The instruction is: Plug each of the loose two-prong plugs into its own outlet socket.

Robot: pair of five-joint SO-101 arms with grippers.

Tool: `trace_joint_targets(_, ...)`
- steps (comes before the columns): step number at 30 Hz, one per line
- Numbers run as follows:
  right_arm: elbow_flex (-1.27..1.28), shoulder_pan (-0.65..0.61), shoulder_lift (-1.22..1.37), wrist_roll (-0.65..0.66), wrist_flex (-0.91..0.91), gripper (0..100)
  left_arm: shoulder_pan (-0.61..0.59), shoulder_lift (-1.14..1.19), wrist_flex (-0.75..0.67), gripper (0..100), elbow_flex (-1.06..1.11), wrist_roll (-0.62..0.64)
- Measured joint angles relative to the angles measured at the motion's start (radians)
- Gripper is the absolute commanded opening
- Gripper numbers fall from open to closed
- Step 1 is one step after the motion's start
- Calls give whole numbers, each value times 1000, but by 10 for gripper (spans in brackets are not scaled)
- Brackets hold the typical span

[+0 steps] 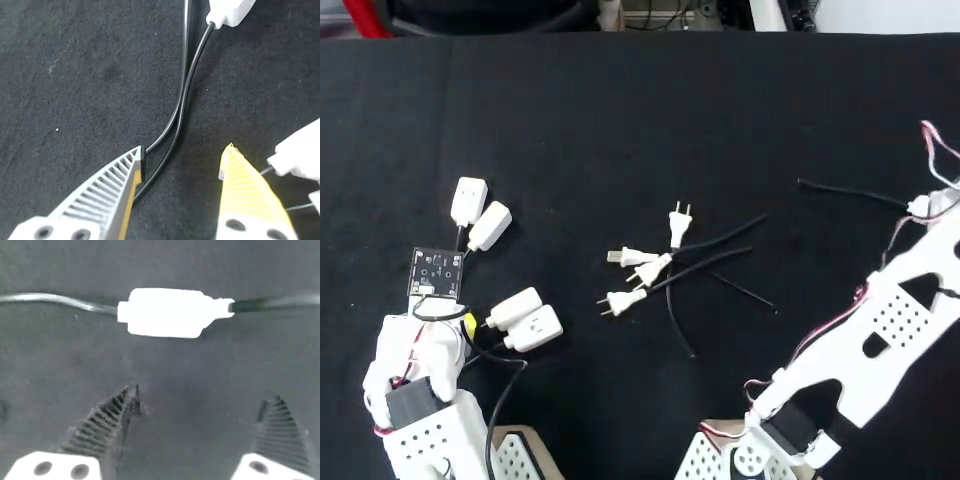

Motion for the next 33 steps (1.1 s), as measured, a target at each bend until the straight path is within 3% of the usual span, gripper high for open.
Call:
trace_joint_targets(7, 322, -49, -221, -66, 2, 215, 0, 0, 0, 249, 0, 0)
trace_joint_targets(14, 881, -233, -608, -133, 3, 214, 0, 0, 0, 249, 0, 0)
trace_joint_targets(22, 1381, -637, -987, -396, -52, 212, 0, 0, 0, 249, 0, 0)
trace_joint_targets(29, 1628, -984, -1057, -597, -330, 212, 0, 0, 0, 249, 0, -3)
trace_joint_targets(33, 1740, -1065, -1053, -669, -473, 212, 0, 0, 0, 249, 0, -9)
